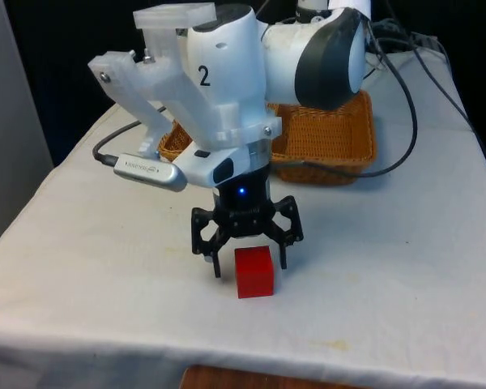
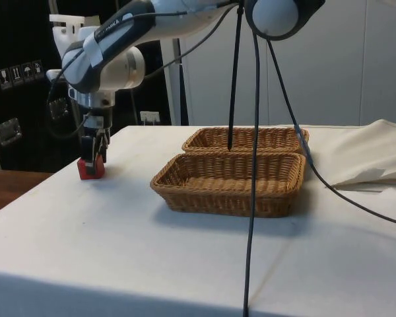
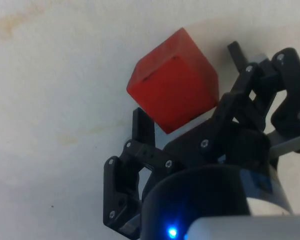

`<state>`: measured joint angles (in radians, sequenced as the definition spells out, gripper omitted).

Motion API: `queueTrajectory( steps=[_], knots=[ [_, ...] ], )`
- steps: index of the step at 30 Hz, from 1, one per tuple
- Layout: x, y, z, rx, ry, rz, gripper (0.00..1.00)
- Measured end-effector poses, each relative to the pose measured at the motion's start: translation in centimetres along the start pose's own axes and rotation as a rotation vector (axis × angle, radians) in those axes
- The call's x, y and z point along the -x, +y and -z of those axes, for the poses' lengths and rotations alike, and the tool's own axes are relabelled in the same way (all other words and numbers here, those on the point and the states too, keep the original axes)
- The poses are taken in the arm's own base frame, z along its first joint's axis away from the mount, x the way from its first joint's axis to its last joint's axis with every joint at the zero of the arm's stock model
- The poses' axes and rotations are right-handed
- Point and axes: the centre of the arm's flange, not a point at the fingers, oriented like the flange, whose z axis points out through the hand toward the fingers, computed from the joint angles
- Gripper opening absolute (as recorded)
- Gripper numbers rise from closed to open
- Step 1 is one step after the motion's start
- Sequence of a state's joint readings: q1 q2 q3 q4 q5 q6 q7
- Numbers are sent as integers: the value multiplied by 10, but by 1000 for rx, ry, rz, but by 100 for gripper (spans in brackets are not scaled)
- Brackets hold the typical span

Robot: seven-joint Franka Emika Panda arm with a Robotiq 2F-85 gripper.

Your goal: Pick up the red cube and place it into the right basket.

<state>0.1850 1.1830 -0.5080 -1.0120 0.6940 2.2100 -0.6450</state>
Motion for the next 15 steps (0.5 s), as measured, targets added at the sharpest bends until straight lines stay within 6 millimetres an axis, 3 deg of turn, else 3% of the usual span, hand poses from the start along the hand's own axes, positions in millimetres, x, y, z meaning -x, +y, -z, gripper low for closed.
queueTrajectory(
  steps=[15],
  knots=[
    [3,12,3,13,2,-10,100]
  ],
)
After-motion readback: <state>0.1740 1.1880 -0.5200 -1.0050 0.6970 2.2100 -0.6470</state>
